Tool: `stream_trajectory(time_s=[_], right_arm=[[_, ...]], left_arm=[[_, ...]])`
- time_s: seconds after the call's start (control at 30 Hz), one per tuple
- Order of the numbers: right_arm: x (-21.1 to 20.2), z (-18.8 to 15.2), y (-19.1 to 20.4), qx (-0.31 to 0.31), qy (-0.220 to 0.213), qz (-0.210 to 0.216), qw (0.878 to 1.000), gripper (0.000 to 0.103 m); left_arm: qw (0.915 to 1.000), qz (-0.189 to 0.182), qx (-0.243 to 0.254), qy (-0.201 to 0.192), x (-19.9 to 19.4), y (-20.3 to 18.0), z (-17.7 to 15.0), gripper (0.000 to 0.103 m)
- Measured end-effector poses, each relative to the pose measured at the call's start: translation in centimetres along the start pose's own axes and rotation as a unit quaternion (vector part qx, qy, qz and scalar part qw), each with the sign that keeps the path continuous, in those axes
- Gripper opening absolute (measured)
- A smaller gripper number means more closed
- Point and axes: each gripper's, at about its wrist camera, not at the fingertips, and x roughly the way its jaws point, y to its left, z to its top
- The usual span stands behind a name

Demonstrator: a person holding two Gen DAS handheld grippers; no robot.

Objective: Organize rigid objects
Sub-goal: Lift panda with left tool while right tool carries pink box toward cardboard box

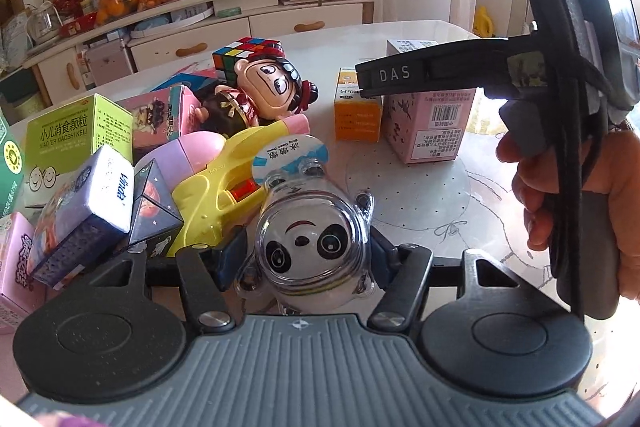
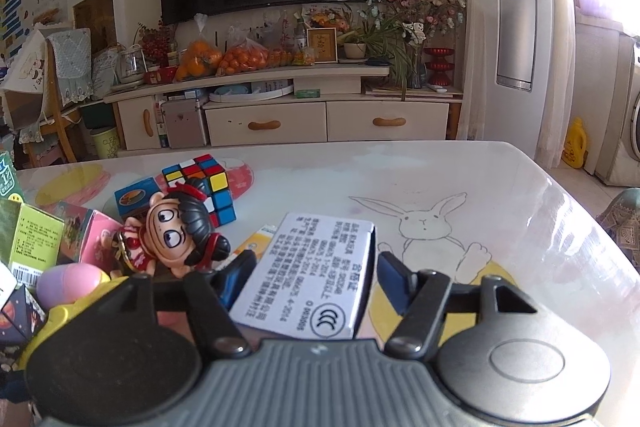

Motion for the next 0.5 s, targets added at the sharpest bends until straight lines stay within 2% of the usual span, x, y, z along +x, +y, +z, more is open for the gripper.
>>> stream_trajectory(time_s=[0.07, 0.13, 0.2, 0.23, 0.3, 0.33, 0.4, 0.5], right_arm=[[-0.1, -0.1, 0.3, -0.005, -0.003, -0.009, 1.0, 0.097], [-0.2, -0.3, 0.8, -0.015, -0.004, -0.013, 1.0, 0.097], [-0.1, -0.4, 1.3, -0.03, -0.006, -0.031, 0.999, 0.084], [-0.2, -0.4, 1.3, -0.028, -0.009, -0.029, 0.999, 0.082], [-0.2, -0.3, 1.1, -0.017, -0.008, -0.027, 0.999, 0.066], [-0.3, -0.3, 1.1, -0.014, -0.009, -0.027, 0.999, 0.063], [-0.4, -0.3, 1.1, -0.009, -0.01, -0.031, 0.999, 0.048], [-0.7, -0.4, 0.9, 0.002, -0.009, -0.034, 0.999, 0.047]], left_arm=[[1.0, -0.003, -0.009, 0.0, -0.7, 0.4, 0.1, 0.078], [0.9999, 0.002, -0.008, -0.007, -1.4, 0.8, 0.2, 0.078], [0.9998, 0.008, -0.015, -0.013, -2.0, 1.2, 0.5, 0.078], [0.9996, 0.008, -0.023, -0.015, -2.3, 1.6, 0.7, 0.078], [0.9992, 0.005, -0.034, -0.019, -2.8, 2.3, 0.9, 0.078], [0.9991, 0.004, -0.037, -0.022, -3.2, 2.4, 1.0, 0.078], [0.9988, -0.001, -0.041, -0.027, -3.9, 2.9, 1.2, 0.078], [0.9985, -0.01, -0.044, -0.033, -4.7, 3.5, 1.5, 0.078]])
